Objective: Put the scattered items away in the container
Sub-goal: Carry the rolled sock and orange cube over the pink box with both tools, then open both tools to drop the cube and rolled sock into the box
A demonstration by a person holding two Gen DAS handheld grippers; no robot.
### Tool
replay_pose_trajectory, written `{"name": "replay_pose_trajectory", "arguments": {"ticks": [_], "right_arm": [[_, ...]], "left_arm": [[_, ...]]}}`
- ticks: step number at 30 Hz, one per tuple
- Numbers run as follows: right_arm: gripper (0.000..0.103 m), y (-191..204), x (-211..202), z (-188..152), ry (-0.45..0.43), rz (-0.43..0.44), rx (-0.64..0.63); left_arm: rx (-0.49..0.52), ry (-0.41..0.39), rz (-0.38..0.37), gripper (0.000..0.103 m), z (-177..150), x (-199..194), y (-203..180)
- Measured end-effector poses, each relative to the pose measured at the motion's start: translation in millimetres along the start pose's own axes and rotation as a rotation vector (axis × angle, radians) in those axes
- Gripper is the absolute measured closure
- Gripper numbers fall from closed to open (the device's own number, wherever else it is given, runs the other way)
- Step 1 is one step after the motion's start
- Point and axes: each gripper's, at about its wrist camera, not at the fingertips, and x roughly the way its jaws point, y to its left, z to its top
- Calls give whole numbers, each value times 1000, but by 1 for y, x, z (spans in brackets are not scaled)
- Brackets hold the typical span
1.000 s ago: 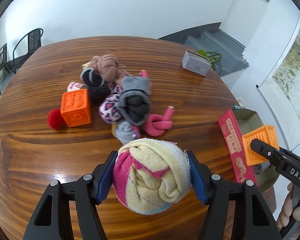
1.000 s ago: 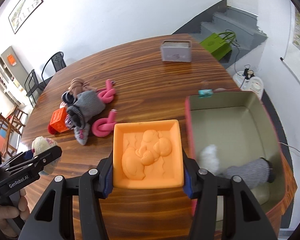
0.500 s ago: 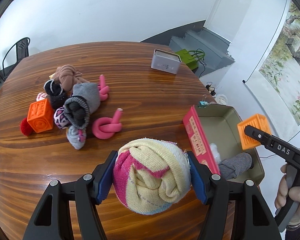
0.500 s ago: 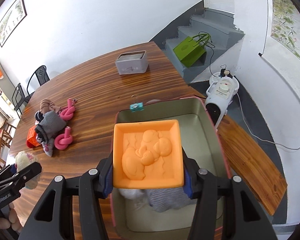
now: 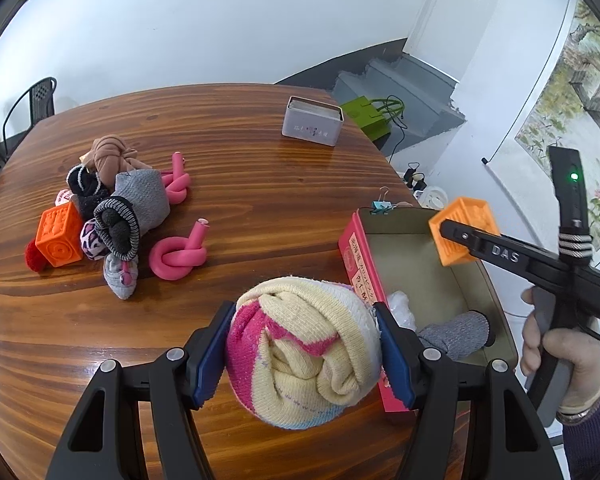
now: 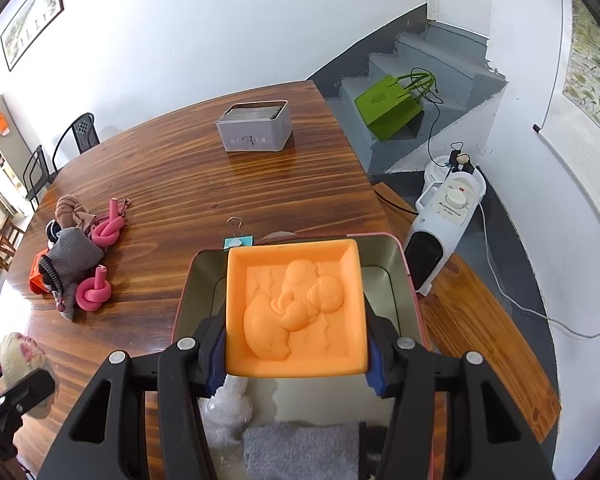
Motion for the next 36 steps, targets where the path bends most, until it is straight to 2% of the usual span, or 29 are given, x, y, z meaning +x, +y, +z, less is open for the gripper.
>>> {"name": "replay_pose_trajectory", "arguments": {"ticks": [5,11,20,28,32,34,36], "right_arm": [[45,0,16,5,17,-9,-15],[26,-8,13,7,6,-5,6],[25,-36,-14,-10,-13,-11,107],[25,-64,-48,-27,-48,-30,201],[25,-75,-63,-31,-70,-40,229],[25,-78,-67,-34,-76,-43,240],[25,-80,-69,-36,-76,-44,250]], "left_arm": [[5,-5,3,35,1,-2,-5],[13,-9,-5,35,2,-4,-10],[62,-2,-65,35,10,2,-36],[156,18,-160,35,16,14,-85],[199,57,-216,34,12,23,-109],[199,84,-250,33,10,27,-119],[194,96,-255,27,9,29,-124]]}}
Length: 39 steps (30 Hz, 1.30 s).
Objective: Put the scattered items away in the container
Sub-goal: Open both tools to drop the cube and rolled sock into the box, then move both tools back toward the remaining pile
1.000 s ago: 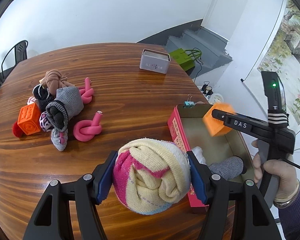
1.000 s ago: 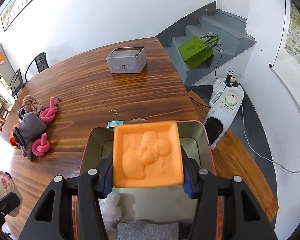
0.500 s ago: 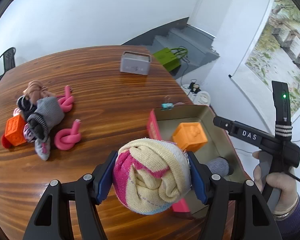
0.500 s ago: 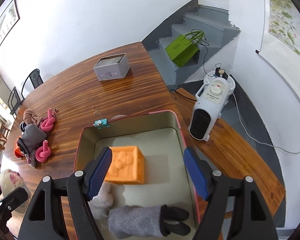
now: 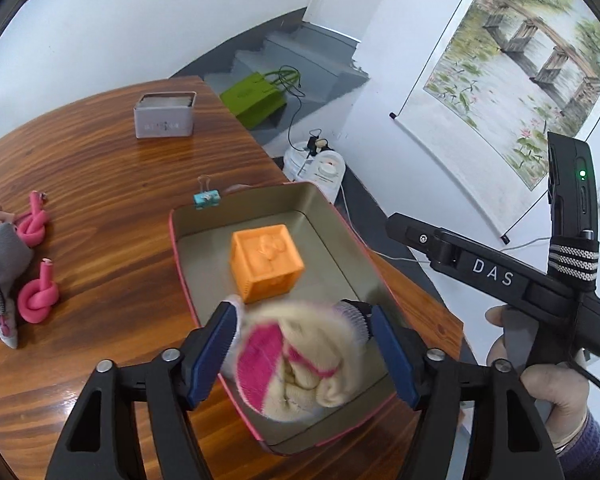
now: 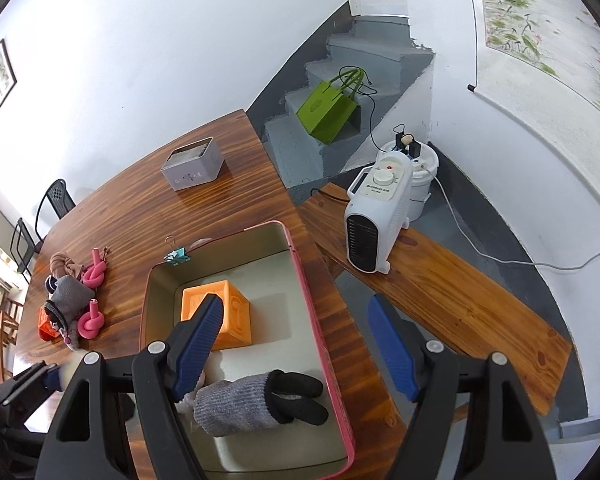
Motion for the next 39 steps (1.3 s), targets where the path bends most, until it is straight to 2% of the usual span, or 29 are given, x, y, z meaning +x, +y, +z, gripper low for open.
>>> {"name": "replay_pose_trajectory", "arguments": {"ticks": [1,6,16,28,39], "right_arm": [[25,-1,0,-1,1,0,4],[25,-1,-3,-5,3,5,10],[25,21,0,-7,11,28,-21],[25,80,7,-14,33,95,-103],[24,143,5,-24,47,142,-172]], "left_arm": [[-2,-4,1,24,0,0,-2],[1,-26,14,24,-2,-8,0],[-93,-61,83,24,-12,-29,42],[-271,-106,212,24,-39,-73,122],[-399,-137,299,24,-69,-119,196]]}}
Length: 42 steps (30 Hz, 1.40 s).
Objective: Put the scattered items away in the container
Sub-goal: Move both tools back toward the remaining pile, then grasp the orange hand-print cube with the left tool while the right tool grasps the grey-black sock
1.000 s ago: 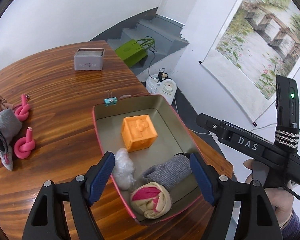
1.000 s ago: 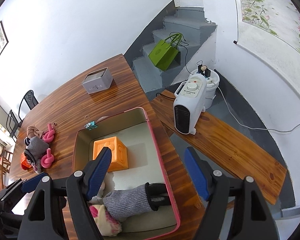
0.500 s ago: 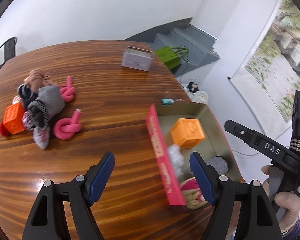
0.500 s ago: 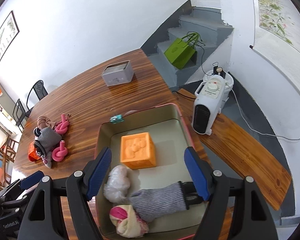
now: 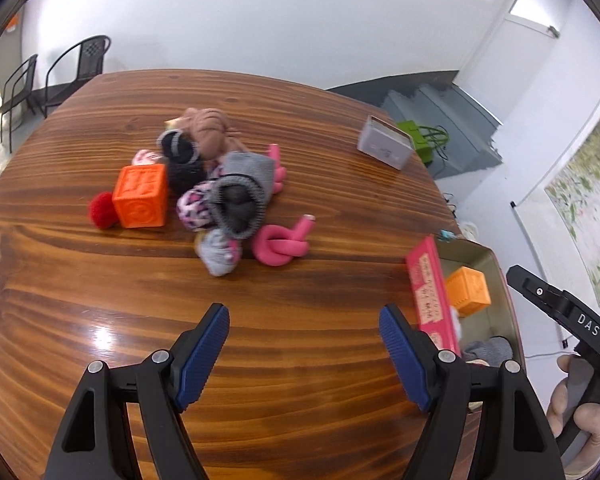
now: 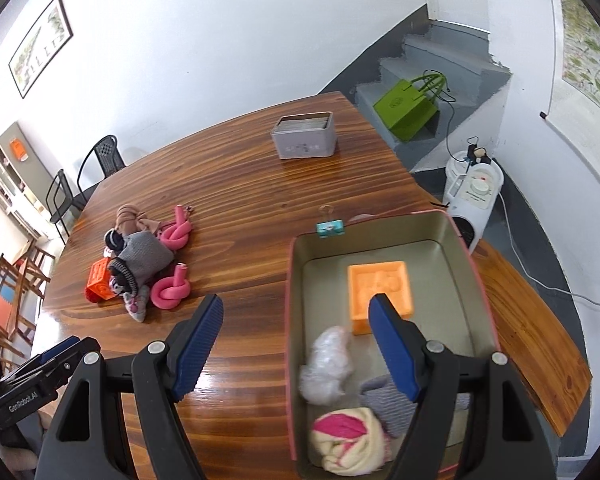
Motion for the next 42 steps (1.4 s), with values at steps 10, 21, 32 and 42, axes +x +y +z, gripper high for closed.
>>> {"name": "replay_pose_trajectory", "arguments": {"ticks": [10,21,32,42], "right_arm": [[24,68,28,-8,60,43,-61],[24,125,53,-18,108,61,-96],[24,122,66,-29,146,-14,-31],[24,108,77,-31,169,-74,36]], "left_arm": [[-80,0,70,24,8,-14,78],[-121,3,92,24,32,-5,140],[-124,80,-13,24,58,52,150],[-115,98,32,24,75,103,162]]}}
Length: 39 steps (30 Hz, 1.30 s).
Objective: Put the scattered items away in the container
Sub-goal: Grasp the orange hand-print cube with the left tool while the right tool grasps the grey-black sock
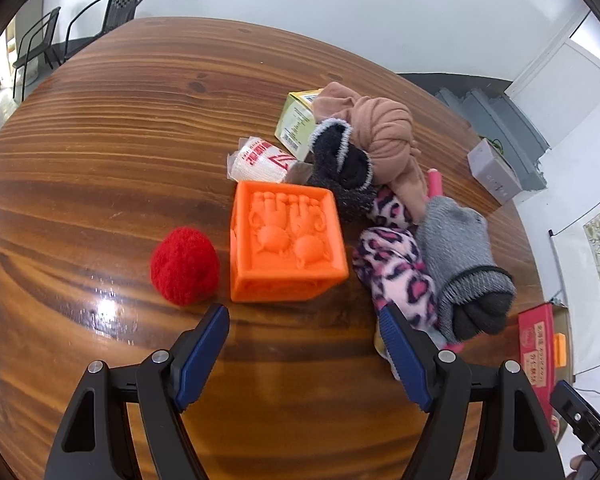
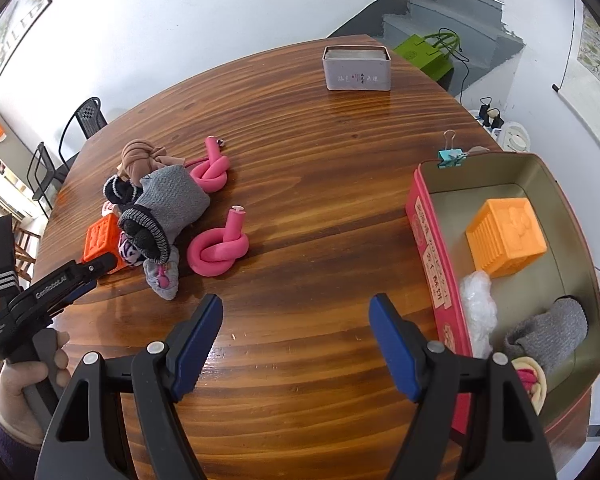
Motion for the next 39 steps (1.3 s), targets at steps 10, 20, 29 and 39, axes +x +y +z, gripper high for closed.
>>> {"name": "replay_pose_trajectory", "arguments": {"ticks": [10,20,29,39], "right_arm": [[24,9,13,6,17,-9,6],[24,43,23,17,5,35,-48],[24,83,39,49,-26,137,-65],[25,114,86,73,10,164,-97]], "left_arm": [[32,-24,41,24,24,23,4],[134,-52,34,48,24,14,-4],[146,-106,7,48,21,-29,5],[122,-102,5,48,6,-53,10]]}}
